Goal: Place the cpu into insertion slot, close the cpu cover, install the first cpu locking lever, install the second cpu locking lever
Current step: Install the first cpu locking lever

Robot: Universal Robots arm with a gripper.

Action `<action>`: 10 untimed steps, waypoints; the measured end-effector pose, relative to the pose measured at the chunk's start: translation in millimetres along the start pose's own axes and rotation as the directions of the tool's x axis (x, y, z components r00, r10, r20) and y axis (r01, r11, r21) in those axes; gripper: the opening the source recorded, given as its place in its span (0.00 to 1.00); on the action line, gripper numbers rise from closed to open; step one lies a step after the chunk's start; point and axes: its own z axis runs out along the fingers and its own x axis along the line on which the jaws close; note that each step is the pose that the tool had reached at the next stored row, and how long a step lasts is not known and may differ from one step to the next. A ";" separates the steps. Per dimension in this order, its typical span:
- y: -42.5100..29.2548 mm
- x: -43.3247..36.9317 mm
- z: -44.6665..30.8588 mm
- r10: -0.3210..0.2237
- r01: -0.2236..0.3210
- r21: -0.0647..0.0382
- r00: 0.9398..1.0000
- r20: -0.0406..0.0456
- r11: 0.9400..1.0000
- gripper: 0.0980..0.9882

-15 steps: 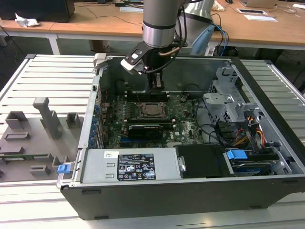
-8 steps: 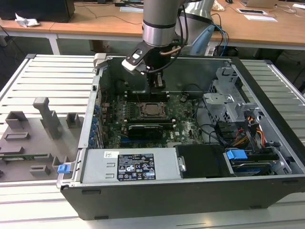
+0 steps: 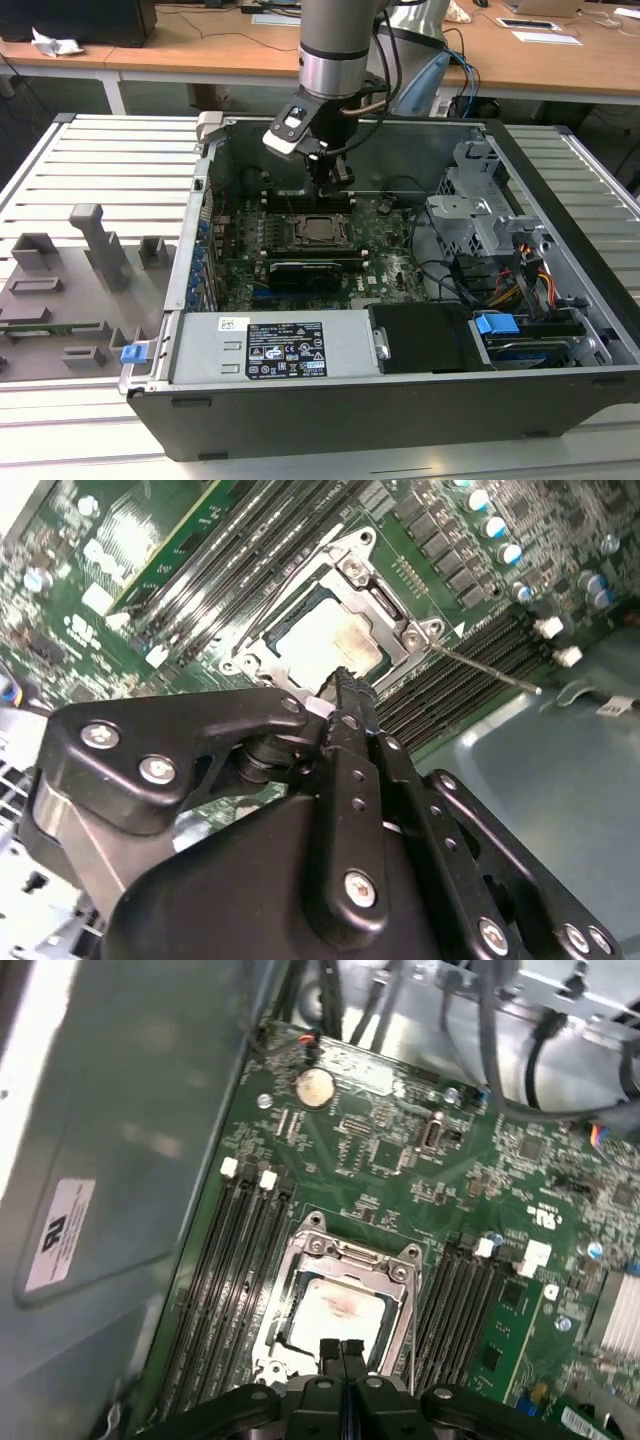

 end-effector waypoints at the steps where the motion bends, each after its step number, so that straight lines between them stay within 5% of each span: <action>1: 0.0 0.0 0.0 -0.013 0.013 0.000 1.000 0.000 1.000 0.01; 3: 0.0 0.0 -0.1 -0.099 0.099 -0.001 0.995 0.001 0.995 0.01; 10: -0.1 0.1 0.1 -0.179 0.179 -0.002 0.984 0.001 0.984 0.01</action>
